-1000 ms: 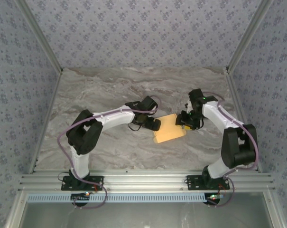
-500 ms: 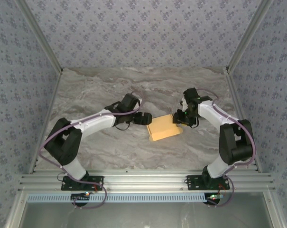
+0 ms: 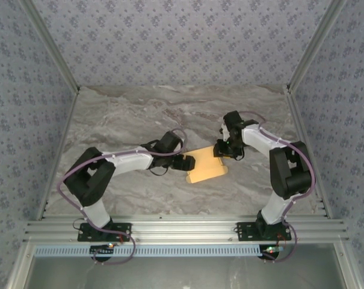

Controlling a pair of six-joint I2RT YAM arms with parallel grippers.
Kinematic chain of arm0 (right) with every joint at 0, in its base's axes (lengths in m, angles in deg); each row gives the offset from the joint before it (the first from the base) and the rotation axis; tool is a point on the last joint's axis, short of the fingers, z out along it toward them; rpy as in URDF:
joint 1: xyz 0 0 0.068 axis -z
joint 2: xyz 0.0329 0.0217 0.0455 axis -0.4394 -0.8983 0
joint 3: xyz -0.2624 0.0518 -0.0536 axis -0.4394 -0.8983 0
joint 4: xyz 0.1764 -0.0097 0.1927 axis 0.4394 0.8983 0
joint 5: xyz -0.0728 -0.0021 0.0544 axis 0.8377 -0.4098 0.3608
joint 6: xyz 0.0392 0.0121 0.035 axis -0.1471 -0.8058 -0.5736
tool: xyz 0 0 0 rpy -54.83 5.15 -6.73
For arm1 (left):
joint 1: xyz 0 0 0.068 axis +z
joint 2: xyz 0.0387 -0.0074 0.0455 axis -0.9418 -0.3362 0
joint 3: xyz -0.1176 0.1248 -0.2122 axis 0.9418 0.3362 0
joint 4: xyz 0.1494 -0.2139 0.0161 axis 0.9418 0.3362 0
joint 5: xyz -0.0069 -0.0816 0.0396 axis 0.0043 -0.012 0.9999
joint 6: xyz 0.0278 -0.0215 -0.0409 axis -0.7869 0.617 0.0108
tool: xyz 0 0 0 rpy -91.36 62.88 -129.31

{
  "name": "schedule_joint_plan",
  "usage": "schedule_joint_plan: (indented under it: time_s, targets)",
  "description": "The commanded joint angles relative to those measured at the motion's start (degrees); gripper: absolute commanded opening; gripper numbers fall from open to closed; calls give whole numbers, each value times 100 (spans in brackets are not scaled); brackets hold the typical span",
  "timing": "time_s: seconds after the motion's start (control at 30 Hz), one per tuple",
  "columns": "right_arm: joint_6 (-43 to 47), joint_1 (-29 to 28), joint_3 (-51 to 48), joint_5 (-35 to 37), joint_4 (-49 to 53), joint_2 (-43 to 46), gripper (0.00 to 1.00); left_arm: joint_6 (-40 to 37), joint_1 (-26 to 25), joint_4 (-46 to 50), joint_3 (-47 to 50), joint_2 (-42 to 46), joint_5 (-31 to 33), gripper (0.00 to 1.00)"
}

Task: Fold the paper box

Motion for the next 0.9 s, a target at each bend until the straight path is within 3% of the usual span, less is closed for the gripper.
schedule_joint_plan:
  time_s: [0.0, 0.03, 0.1, 0.37, 0.53, 0.73, 0.87]
  targets:
    - [64, -38, -82, -2, 214, -171, 40, -31, 54, 51, -15, -42, 88, 83]
    - [43, -43, -75, -88, 209, -171, 40, 31, 96, -129, 99, 35, -17, 74]
    - [12, -45, -64, -225, 205, -162, 40, 239, 225, -615, 398, 243, -298, 65]
    - [-213, 3, -104, -851, 1, -91, 40, 558, 570, -1335, 791, 335, -1052, 57]
    - [-363, 137, -200, -1203, -178, -17, 40, 915, 834, -1939, 1088, 158, -1404, 33]
    - [-461, 408, -376, -1556, -364, 151, 41, 1082, 1129, -2316, 1290, 94, -1738, 31]
    - [-440, 574, -725, -1901, -883, 524, 48, 1275, 1333, -2651, 1375, -82, -2083, 31]
